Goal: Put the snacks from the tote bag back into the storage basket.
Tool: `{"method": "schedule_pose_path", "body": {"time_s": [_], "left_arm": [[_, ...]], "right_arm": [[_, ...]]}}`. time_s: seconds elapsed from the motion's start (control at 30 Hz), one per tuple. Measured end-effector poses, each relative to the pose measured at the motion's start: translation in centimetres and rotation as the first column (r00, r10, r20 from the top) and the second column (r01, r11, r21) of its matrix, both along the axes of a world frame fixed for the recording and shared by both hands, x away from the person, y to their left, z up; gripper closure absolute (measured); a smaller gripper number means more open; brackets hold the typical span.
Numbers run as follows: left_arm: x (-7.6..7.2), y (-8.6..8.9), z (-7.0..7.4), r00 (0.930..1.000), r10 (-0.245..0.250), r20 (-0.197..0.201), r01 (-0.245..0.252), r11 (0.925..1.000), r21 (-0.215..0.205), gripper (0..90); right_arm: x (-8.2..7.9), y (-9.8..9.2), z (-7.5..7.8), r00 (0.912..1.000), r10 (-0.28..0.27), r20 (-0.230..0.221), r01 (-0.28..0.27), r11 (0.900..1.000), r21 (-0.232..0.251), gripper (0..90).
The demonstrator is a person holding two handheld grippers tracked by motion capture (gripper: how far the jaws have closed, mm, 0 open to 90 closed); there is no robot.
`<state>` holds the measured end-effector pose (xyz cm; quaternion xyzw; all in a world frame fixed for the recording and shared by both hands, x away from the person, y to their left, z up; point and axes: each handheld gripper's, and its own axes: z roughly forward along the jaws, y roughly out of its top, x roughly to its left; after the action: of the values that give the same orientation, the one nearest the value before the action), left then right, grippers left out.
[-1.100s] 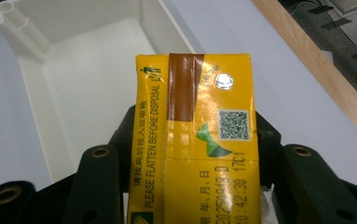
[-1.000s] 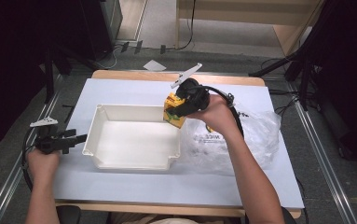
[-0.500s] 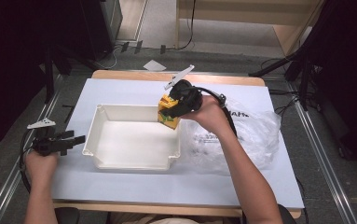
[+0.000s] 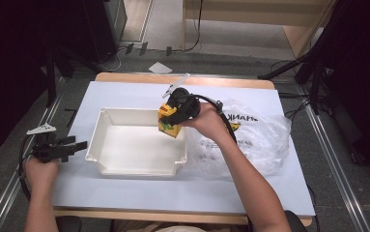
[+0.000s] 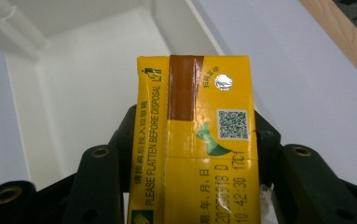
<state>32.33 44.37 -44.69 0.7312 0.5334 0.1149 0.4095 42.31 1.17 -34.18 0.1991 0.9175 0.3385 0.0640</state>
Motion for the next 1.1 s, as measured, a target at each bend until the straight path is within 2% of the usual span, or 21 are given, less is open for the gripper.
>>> {"method": "schedule_pose_path", "body": {"time_s": [0.3, 0.47, 0.73, 1.1], "left_arm": [[0.0, 0.0, 0.0, 1.0000, 0.003, -0.001, -0.003, 1.0000, -0.002, 28.7], [0.1, 0.0, 0.0, 1.0000, 0.002, -0.003, -0.002, 1.0000, -0.002, 28.7], [0.1, -0.1, 0.0, 1.0000, 0.004, -0.001, -0.004, 1.0000, 0.002, 28.7], [0.1, -0.1, 0.0, 1.0000, 0.001, -0.002, -0.001, 1.0000, 0.001, 28.7]], "right_arm": [[0.8, 0.9, -2.2, 0.9993, -0.011, -0.035, 0.010, 0.999, -0.037, 52.8], [1.3, 1.0, -3.1, 0.9996, -0.017, -0.023, 0.016, 0.999, -0.047, 52.7], [2.1, 1.0, -4.5, 0.9986, -0.030, -0.044, 0.028, 0.998, -0.061, 52.7], [2.0, 1.4, -5.1, 0.9987, -0.030, -0.042, 0.026, 0.996, -0.085, 52.4]]}}
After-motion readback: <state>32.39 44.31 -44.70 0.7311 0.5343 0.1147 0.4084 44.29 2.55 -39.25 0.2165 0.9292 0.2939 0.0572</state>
